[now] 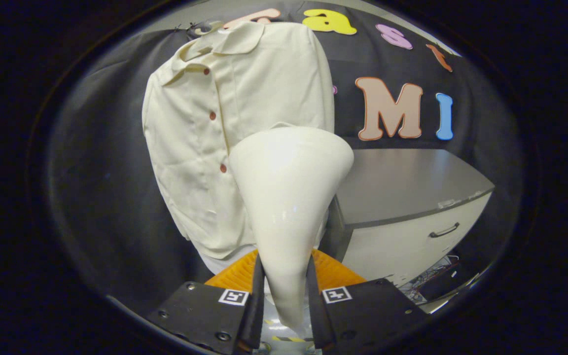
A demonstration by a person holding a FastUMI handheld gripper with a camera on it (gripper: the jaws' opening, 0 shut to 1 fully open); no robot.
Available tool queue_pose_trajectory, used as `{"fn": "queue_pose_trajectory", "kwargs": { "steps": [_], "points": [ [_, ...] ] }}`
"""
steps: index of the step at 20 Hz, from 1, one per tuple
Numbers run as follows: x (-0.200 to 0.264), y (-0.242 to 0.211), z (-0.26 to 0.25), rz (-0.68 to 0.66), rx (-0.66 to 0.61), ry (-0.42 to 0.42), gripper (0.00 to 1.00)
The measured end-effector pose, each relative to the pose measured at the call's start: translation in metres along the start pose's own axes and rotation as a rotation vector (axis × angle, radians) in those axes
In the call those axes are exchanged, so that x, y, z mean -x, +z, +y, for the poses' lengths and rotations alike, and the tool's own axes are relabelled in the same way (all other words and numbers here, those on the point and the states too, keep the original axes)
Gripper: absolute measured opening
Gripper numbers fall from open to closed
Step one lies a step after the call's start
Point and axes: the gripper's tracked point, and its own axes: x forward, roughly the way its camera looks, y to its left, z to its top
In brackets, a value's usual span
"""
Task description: Iron the clothes twice with a garment steamer, once on the left side and once on the right side.
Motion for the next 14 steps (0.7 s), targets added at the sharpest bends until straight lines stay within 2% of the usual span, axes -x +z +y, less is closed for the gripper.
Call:
{"fn": "queue_pose_trajectory", "kwargs": {
  "steps": [9, 14],
  "points": [
    [0.102, 0.072, 0.021, -0.24, -0.06, -0.056, 0.4],
    [0.16, 0.087, 0.022, -0.35, -0.08, -0.097, 0.39]
  ]
}}
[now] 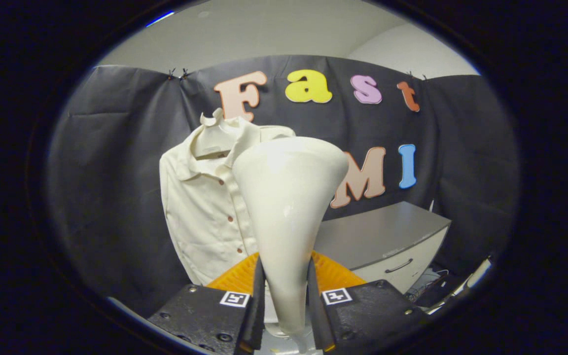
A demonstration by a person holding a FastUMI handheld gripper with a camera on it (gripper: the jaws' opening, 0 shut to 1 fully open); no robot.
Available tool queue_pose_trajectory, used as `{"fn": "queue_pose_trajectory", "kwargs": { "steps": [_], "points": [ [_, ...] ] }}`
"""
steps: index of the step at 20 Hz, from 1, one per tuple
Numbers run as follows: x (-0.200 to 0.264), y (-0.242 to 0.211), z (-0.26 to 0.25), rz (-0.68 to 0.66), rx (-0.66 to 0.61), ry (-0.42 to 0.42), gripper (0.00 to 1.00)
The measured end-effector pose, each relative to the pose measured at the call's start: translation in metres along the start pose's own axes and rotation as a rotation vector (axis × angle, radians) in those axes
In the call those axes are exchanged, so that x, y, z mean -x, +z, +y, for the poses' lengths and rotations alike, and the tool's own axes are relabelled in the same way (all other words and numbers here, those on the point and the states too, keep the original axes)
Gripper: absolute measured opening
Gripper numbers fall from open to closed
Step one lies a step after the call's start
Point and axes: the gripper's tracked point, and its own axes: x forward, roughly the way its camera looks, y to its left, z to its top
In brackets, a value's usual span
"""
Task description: Iron the clothes twice with a garment steamer, once on the left side and once on the right side.
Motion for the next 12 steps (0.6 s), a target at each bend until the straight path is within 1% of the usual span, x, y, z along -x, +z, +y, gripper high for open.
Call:
{"fn": "queue_pose_trajectory", "kwargs": {
  "steps": [7, 12],
  "points": [
    [0.062, 0.041, -0.014, -0.097, -0.004, 0.007, 0.39],
    [0.088, 0.057, -0.04, -0.139, -0.027, 0.005, 0.39]
  ]
}}
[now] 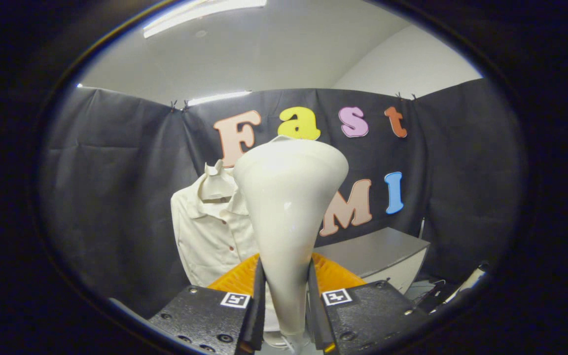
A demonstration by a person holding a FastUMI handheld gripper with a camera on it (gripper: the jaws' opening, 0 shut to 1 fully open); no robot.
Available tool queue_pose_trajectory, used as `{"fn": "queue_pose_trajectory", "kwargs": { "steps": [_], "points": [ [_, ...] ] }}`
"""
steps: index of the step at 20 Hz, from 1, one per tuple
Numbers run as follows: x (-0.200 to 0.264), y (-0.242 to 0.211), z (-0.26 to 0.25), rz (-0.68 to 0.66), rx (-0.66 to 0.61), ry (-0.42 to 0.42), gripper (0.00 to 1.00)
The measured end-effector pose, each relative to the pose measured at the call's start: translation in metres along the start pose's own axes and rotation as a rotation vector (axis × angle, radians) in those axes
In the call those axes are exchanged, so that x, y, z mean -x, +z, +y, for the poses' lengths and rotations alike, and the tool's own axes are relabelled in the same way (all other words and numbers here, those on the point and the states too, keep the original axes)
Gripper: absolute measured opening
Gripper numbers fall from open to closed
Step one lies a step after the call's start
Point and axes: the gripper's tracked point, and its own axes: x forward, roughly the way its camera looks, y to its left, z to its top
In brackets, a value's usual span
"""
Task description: Iron the clothes twice with a garment steamer, once on the left side and once on the right side.
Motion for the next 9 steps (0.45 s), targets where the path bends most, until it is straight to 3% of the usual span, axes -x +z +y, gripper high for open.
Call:
{"fn": "queue_pose_trajectory", "kwargs": {
  "steps": [5, 9],
  "points": [
    [0.007, 0.0, -0.029, 0.001, 0.032, 0.018, 0.39],
    [0.0, -0.006, -0.042, 0.016, 0.059, 0.092, 0.39]
  ]
}}
